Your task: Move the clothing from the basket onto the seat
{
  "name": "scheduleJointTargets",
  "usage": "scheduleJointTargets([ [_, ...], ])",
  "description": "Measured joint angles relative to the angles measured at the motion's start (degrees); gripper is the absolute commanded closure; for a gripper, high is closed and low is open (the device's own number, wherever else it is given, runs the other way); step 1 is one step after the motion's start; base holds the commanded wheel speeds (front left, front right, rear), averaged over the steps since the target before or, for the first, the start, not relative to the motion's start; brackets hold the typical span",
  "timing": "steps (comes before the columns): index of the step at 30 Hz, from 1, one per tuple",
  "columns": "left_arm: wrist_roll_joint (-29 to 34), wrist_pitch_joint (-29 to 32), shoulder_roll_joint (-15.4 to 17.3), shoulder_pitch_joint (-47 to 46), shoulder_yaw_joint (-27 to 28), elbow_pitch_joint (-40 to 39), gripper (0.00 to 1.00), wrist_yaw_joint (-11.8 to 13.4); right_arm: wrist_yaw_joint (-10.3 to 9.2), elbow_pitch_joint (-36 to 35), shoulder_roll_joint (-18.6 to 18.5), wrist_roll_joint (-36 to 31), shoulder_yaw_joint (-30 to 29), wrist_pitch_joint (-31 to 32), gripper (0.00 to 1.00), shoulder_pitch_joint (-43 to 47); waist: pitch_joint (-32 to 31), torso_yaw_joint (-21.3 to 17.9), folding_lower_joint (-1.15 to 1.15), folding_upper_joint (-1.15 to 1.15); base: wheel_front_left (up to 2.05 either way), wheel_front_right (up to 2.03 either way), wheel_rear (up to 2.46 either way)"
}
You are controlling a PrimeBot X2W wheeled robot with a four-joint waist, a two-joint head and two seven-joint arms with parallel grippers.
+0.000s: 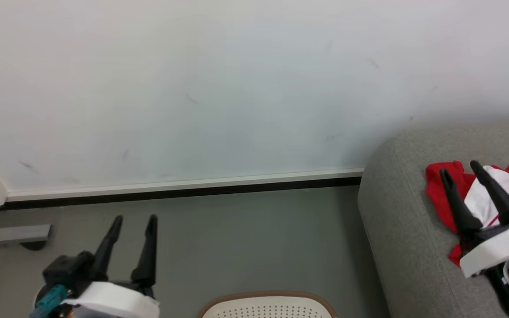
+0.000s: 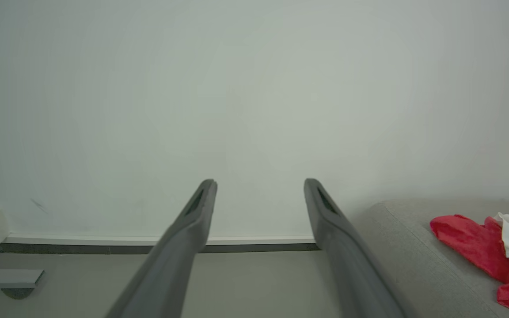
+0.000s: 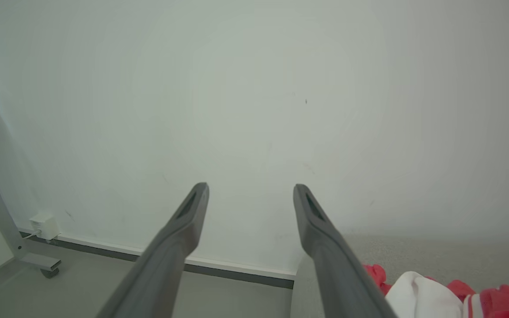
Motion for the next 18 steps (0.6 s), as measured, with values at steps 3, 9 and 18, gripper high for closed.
scheduleJointTargets([
  [3, 1.09, 0.00, 0.08, 1.36, 2.11, 0.05, 0.00, 0.44, 0.00, -1.25, 1.88, -1.48, -2.26, -0.40, 0.00, 2.89, -0.31, 0.57, 0.00, 0.00, 0.00, 0.00, 0.00],
  [9, 5.11, 0.00, -2.22, 5.87, 8.58, -0.26, 0.00, 1.13, 0.00, -6.43, 8.17, -9.82, -10.71, -0.70, 0.00, 11.45, -0.70, 1.87, 0.00, 0.00, 0.00, 0.00, 0.00],
  [18, 11.52, 0.00, -10.01, 11.68, 18.26, 2.29, 0.00, -2.08, 0.00, -9.91, 16.82, -20.35, -17.77, -0.71, 0.00, 19.99, -0.86, 3.22, 0.01, 0.00, 0.00, 0.00, 0.00],
])
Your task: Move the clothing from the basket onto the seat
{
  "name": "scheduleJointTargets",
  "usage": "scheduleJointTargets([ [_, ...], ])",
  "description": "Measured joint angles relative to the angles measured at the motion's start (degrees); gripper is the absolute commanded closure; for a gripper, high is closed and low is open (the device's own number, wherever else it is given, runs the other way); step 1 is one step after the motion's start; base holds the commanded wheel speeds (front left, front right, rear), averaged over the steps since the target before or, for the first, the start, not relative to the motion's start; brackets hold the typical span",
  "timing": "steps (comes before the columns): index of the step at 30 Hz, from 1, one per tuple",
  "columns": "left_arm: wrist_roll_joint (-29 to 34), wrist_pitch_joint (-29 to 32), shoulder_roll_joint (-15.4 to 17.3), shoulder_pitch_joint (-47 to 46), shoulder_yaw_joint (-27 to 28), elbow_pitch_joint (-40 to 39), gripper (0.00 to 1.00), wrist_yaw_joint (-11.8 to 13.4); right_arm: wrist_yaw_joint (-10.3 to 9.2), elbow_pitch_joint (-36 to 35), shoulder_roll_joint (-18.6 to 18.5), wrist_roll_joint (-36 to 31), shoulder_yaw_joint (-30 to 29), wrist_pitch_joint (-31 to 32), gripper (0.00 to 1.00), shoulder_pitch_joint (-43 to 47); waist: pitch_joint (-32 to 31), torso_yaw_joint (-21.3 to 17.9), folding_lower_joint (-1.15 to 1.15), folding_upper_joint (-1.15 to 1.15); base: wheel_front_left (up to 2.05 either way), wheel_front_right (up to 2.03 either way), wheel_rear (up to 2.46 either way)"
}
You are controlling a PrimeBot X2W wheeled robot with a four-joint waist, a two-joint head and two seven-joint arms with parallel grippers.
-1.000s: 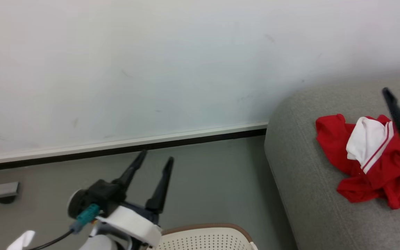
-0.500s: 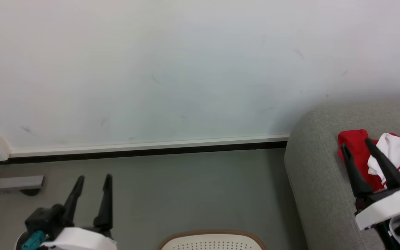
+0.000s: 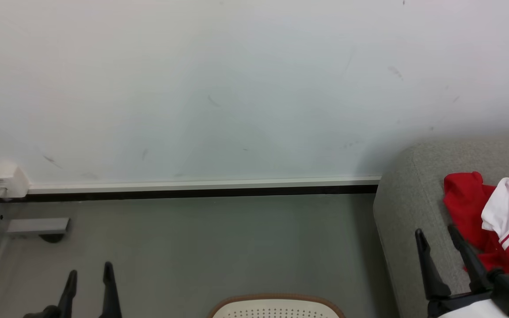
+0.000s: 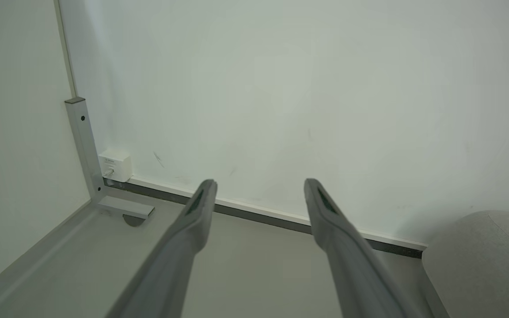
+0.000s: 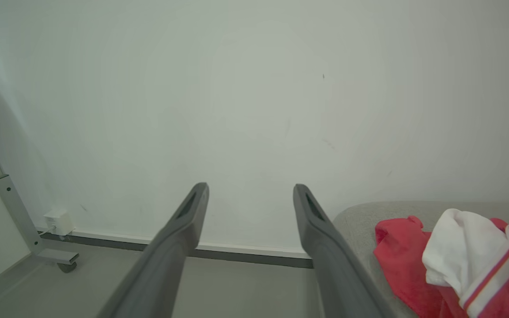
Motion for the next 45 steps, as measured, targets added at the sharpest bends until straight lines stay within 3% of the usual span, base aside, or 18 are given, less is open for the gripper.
scheduleJointTargets([
  [8, 6.50, 0.00, -4.53, 1.30, 5.63, 0.90, 0.00, -4.92, 0.00, -0.66, 2.19, -3.09, -1.18, 0.00, 0.00, 1.57, -0.21, 0.01, 0.00, 0.00, 0.00, 0.00, 0.00],
  [15, 10.26, 0.00, -6.12, 1.30, 7.75, 0.81, 0.00, -6.92, 0.00, -0.15, 2.54, -4.08, -1.55, 0.01, 0.00, 1.46, -0.29, -0.37, 0.00, 0.00, 0.00, 0.00, 0.00],
  [27, 11.16, 0.00, -7.24, 1.26, 9.39, 2.05, 0.00, -9.40, 0.00, 0.15, 2.71, -4.13, -1.71, 0.00, 0.00, 1.25, -0.30, -0.93, 0.00, 0.00, 0.00, 0.00, 0.00],
  [28, 11.26, 0.00, -7.25, 1.25, 9.47, 2.12, 1.00, -9.50, 0.00, 0.16, 2.72, -4.12, -1.69, 0.01, 1.00, 1.25, -0.30, -0.96, 0.00, 0.00, 0.00, 0.00, 0.00],
  [34, 10.56, 0.56, -7.90, 1.75, 9.44, 4.87, 1.00, -9.67, 0.01, 2.20, 3.34, -3.54, -1.56, 0.46, 1.00, 3.14, -0.27, -0.99, 0.00, 0.00, 0.00, 0.00, 0.00],
  [45, -1.33, 3.80, -7.91, 0.94, 9.56, 5.42, 1.00, -10.45, 0.01, 2.19, 3.96, 7.33, -3.48, 3.48, 1.00, 3.11, 0.00, -0.85, 0.00, 0.00, 0.00, 0.00, 0.00],
])
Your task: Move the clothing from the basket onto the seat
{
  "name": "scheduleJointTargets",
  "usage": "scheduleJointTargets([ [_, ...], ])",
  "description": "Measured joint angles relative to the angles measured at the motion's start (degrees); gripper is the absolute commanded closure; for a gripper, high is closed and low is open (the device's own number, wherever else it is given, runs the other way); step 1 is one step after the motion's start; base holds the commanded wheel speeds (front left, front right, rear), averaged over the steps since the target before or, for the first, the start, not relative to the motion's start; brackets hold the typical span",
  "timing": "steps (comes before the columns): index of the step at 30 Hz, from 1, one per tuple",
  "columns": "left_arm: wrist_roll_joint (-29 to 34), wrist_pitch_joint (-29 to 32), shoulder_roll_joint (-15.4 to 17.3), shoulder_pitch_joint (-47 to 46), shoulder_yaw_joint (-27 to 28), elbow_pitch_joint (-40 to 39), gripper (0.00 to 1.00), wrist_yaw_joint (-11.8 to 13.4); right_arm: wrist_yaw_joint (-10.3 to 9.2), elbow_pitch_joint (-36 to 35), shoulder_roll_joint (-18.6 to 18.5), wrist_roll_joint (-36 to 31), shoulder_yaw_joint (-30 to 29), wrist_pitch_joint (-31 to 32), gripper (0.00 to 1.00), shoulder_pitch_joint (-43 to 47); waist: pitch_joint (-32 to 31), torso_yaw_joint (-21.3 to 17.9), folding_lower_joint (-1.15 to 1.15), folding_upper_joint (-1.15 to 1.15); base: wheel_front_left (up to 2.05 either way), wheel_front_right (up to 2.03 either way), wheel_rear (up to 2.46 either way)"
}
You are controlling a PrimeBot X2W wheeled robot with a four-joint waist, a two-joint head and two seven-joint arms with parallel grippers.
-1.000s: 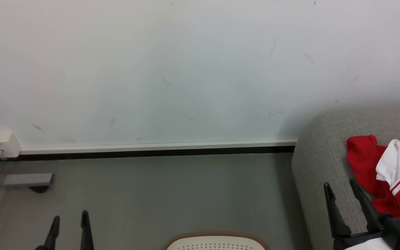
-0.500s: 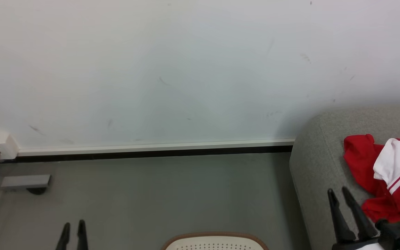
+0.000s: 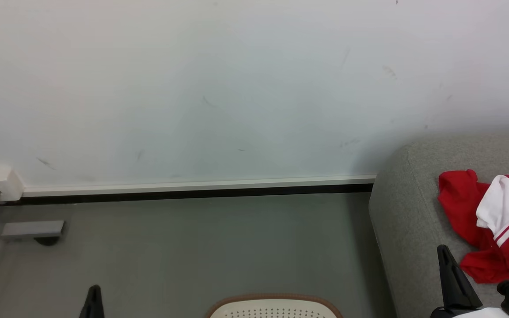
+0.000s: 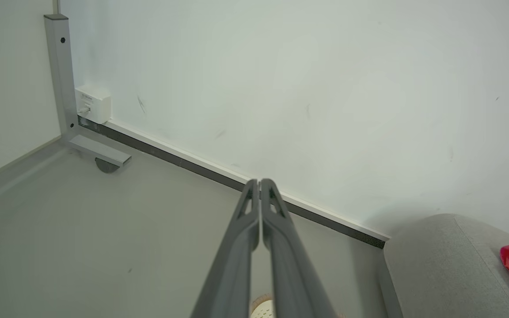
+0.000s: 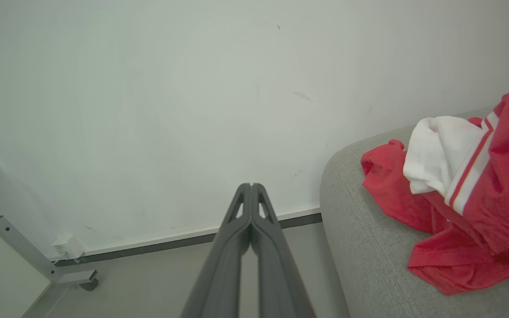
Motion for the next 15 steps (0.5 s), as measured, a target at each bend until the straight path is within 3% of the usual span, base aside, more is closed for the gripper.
scheduleJointTargets([
  [15, -14.28, 3.37, 0.01, -2.05, -0.24, 0.00, 1.00, -1.00, 0.00, -0.20, 0.74, 12.96, -2.44, 3.56, 1.00, -0.36, 0.35, 0.20, 0.00, 0.00, 0.00, 0.00, 0.00],
])
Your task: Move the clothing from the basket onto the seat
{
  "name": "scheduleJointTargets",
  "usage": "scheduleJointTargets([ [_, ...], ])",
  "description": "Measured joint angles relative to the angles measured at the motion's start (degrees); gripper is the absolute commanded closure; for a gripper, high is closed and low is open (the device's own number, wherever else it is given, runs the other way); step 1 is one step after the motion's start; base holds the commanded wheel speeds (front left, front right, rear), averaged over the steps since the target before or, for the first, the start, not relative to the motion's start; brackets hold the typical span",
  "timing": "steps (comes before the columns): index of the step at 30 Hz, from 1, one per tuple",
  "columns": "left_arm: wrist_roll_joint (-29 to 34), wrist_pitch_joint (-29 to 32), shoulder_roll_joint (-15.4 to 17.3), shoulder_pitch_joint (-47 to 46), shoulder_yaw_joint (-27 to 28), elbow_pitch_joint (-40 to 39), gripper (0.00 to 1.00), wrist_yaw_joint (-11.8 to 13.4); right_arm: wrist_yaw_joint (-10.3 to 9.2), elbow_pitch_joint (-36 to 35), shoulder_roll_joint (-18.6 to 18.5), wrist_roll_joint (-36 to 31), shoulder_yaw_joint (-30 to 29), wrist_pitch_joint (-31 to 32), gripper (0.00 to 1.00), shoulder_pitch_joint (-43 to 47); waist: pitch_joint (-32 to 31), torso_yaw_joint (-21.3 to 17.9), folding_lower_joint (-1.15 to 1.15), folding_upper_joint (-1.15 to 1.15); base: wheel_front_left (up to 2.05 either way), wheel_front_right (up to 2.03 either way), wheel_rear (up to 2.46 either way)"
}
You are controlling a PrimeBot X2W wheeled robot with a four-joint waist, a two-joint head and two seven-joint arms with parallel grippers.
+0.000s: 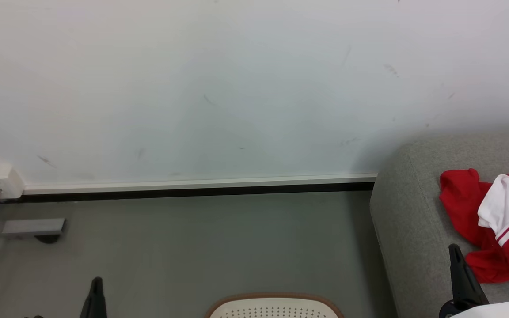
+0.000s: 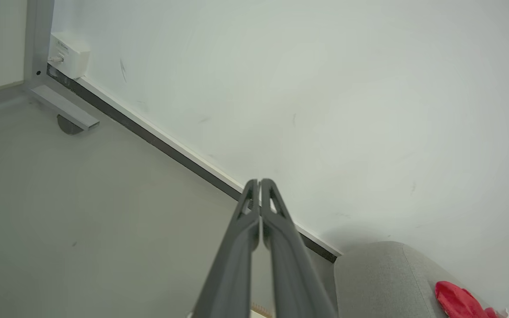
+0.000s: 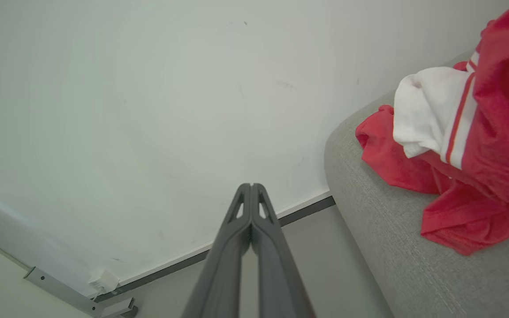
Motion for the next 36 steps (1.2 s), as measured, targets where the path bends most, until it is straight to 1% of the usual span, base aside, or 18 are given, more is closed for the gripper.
scheduleJointTargets([
  [19, -15.00, 3.91, 0.05, -2.23, -0.04, 0.29, 1.00, -1.01, -0.01, -0.18, 0.55, 13.35, -2.57, 3.97, 1.00, -0.37, 0.44, 0.24, 0.00, 0.00, 0.00, 0.00, 0.00],
  [36, -25.98, 6.88, 0.13, -3.83, -0.03, 0.59, 1.00, -1.76, -0.01, -0.30, 1.35, 23.29, -4.56, 6.93, 1.00, -1.16, 0.83, 0.45, 0.00, 0.00, 0.00, 0.00, 0.00],
])
